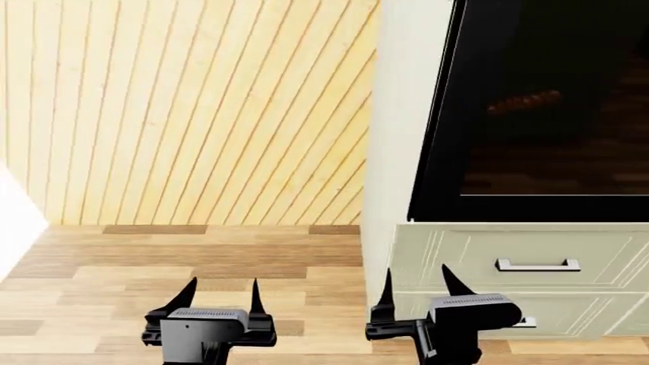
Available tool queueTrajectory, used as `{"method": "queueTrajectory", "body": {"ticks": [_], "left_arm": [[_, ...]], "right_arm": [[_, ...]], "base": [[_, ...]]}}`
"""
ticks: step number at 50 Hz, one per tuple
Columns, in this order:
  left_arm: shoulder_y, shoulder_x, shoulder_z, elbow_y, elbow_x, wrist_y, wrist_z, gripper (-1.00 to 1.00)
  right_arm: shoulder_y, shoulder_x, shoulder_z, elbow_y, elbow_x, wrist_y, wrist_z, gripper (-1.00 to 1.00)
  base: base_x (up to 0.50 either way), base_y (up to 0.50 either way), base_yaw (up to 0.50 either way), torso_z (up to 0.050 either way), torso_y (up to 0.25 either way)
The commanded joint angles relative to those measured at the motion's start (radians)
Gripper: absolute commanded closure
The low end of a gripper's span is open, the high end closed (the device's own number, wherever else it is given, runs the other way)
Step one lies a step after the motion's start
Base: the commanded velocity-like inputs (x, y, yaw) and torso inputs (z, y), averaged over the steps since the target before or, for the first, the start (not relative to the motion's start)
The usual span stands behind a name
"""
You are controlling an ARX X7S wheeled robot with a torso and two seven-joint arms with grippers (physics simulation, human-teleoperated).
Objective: Open the oven door
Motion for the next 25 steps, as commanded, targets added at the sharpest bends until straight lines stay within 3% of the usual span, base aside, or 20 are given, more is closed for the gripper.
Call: {"method": "queueTrajectory", "body": {"ticks": [1, 16, 25], "left_arm": [[-0.002, -0.004, 0.006, 0.001, -0.004, 0.001, -0.004, -1.00], [-0.003, -0.009, 0.012, 0.002, -0.010, 0.004, -0.010, -1.00], [-0.003, -0.011, 0.019, 0.002, -0.012, 0.005, -0.012, -1.00]], "right_arm": [[0.001, 0.003, -0.001, 0.002, 0.008, -0.012, 0.004, -1.00], [0.002, 0.009, -0.006, 0.004, 0.008, -0.021, 0.015, -1.00], [-0.006, 0.008, 0.005, 0.002, 0.018, -0.020, 0.035, -1.00]], "base": [[0.00, 0.50, 0.00, 0.000, 0.000], [0.00, 0.50, 0.00, 0.000, 0.000], [0.00, 0.00, -0.09, 0.000, 0.000]]}}
